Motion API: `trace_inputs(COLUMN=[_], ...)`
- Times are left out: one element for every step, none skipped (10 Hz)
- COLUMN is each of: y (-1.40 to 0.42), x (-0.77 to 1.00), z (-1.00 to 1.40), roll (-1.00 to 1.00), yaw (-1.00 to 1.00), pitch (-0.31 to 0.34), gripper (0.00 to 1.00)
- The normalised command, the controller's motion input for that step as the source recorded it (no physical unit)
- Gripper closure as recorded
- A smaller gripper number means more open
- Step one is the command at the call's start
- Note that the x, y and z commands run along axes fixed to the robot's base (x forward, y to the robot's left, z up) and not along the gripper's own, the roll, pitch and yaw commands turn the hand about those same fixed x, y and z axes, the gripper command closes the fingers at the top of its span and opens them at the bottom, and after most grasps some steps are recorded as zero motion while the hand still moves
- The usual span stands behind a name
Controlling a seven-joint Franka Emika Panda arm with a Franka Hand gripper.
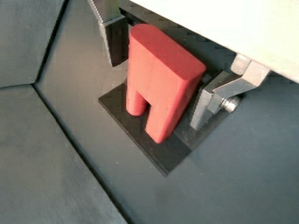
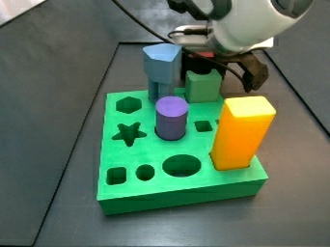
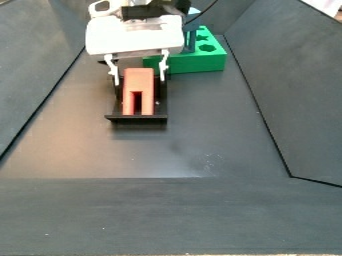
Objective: Pick up the square-circle object. Move up. Place the square-circle object on the fixture. Regrasp the square-circle object. Move to above the board. Insert the square-circle object.
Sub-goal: Regrasp the square-circle object, then move to above the board.
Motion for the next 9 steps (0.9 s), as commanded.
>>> trace_inputs(y=[0.00, 0.08, 0.08, 0.08, 0.07, 0.07, 0.07, 0.06, 0.06], x=[0.00, 0.02, 0.01, 0.01, 0.01, 0.00, 0.00, 0.00, 0.00], z=[-0.50, 1.00, 1.00, 1.00, 1.00, 1.00, 1.00, 1.00, 1.00], roll=[0.00, -0.34, -0.34, -0.31, -0.26, -0.16, -0.11, -0.06, -0.05], yaw=[0.00, 0.03, 0.04, 0.07, 0.09, 0.12, 0.13, 0.12, 0.10], pitch=[0.000, 0.206, 0.206, 0.185, 0.151, 0.093, 0.058, 0.022, -0.001], gripper=[1.00, 1.00, 1.00, 1.00, 1.00, 1.00, 1.00, 1.00, 1.00])
